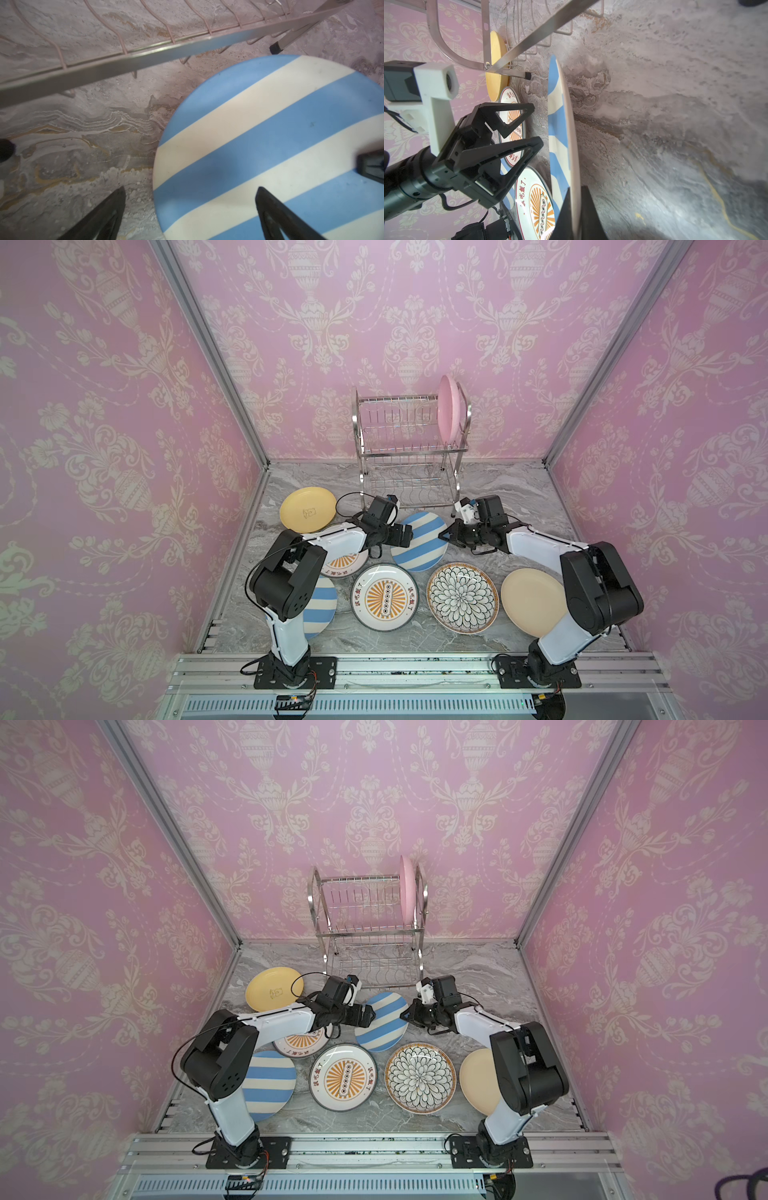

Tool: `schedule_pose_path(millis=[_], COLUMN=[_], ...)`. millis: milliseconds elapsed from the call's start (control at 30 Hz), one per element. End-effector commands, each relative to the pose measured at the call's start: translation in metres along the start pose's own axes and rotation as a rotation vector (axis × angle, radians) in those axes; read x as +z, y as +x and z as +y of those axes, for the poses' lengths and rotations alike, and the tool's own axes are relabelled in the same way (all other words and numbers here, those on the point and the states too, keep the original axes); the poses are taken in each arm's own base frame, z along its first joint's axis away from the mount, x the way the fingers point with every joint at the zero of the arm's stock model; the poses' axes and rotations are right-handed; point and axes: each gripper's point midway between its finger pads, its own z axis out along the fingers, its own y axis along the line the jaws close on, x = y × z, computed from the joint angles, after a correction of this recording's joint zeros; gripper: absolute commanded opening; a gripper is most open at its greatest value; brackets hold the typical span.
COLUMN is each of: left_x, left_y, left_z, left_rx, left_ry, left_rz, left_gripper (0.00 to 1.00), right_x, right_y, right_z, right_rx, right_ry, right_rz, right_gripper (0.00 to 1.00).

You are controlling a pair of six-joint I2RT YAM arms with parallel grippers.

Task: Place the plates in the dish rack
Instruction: 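Lift the striped plate upright with the right gripper while the left gripper withdraws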

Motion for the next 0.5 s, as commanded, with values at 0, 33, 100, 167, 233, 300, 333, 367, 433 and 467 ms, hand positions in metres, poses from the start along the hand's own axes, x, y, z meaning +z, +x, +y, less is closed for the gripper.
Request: schedule_pose_path(millis=[0,33,100,167,233,300,333,367,433,467], left_x=[-0.028,-0.033,-0.043,-0.053,-0.066,-0.083,-0.093,-0.105,-0.128,-0.141], left_y=[-0.027,-0.028,-0.031,-0.033,-0.036,-0.043,-0.047,-0.054,-0.067,-0.074], left_z=[-0.006,-0.005,-0.004,-0.005,-0.004,-0.001,0.0,0.001,0.005,0.011], left_rx=[0.048,0.055,0.068,0.079,0.076,0.071,0.075,0.083,0.113,0.121], left_ry=[0.003,-0.004,-0.011,-0.006,-0.001,0.001,0.0,-0.003,-0.018,-0.036], left_rz=[-0.07,-0.079,-0.109,-0.145,-0.169,-0.206,-0.233,-0.266,-0.335,-0.378], left_gripper=[0.99,0.99,0.99,0.99,0.99,0.99,0.99,0.99,0.99,0.99], right_x=[-0.022,-0.027,-0.038,-0.049,-0.06,-0.074,-0.082,-0.09,-0.107,-0.118], right_y=[0.009,0.01,0.013,0.016,0.02,0.022,0.024,0.025,0.029,0.031], right_z=[-0.011,-0.011,-0.009,-0.007,-0.005,0.0,0.002,0.004,0.01,0.015], right_rx=[0.0,-0.002,-0.007,-0.014,-0.023,-0.034,-0.039,-0.046,-0.062,-0.069], right_ry=[0.101,0.11,0.128,0.151,0.17,0.187,0.197,0.21,0.23,0.237], right_rz=[0.013,0.008,0.002,-0.005,-0.013,-0.028,-0.038,-0.045,-0.059,-0.065], right_gripper=[0.07,0.06,0.05,0.05,0.03,0.01,0.01,0.0,0.0,0.0])
